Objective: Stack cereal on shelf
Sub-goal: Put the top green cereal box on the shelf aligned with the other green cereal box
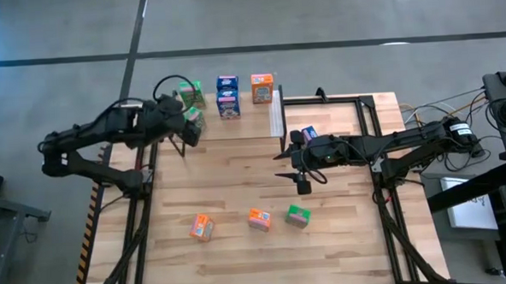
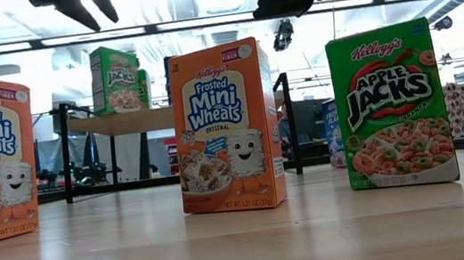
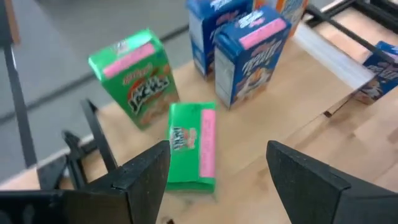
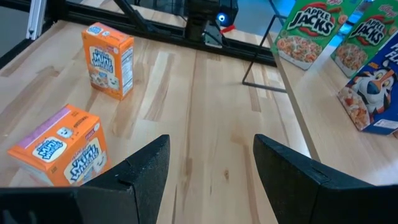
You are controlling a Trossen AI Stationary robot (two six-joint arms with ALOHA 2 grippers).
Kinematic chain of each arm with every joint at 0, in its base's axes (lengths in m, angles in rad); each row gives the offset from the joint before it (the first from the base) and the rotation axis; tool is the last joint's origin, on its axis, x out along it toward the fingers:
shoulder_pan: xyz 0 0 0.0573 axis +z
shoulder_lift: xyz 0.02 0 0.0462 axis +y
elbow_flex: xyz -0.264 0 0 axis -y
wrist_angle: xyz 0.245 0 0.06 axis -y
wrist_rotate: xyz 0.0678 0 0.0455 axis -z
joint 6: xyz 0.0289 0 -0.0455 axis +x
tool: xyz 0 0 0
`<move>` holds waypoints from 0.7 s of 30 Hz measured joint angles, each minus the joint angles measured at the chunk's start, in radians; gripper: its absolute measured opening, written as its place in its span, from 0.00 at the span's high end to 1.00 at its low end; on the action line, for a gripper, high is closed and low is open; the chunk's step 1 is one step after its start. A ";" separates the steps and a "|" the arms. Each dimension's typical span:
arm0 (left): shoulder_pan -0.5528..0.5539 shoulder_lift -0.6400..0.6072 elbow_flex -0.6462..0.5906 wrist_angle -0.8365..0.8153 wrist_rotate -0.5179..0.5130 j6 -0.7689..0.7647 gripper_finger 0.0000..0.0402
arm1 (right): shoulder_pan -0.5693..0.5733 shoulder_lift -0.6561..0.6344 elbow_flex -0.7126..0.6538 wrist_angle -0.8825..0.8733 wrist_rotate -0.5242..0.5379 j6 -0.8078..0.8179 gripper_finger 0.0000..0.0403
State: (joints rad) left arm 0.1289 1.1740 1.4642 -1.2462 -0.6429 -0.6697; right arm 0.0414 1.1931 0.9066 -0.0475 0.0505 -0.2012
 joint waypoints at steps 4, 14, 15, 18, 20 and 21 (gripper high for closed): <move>0.068 0.037 0.029 -0.032 0.128 -0.024 0.38 | 0.000 0.000 0.000 -0.001 0.000 -0.001 0.45; 0.181 0.096 0.030 -0.098 0.207 0.006 0.29 | 0.000 0.000 0.000 -0.001 0.000 -0.008 0.45; 0.182 0.098 0.030 -0.098 0.207 0.015 0.28 | 0.000 -0.001 0.000 -0.001 0.000 -0.008 0.45; 0.183 0.110 0.030 -0.097 0.205 0.039 0.26 | 0.000 -0.001 0.000 -0.001 0.000 -0.008 0.45; 0.184 0.118 0.030 -0.093 0.189 0.053 0.25 | 0.000 -0.001 0.000 -0.001 0.000 -0.009 0.45; 0.186 0.122 0.030 -0.091 0.181 0.060 0.25 | 0.000 -0.001 0.000 -0.001 0.000 -0.009 0.45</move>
State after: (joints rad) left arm 0.3151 1.2963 1.4940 -1.3373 -0.4620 -0.6095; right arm 0.0414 1.1923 0.9066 -0.0486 0.0502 -0.2103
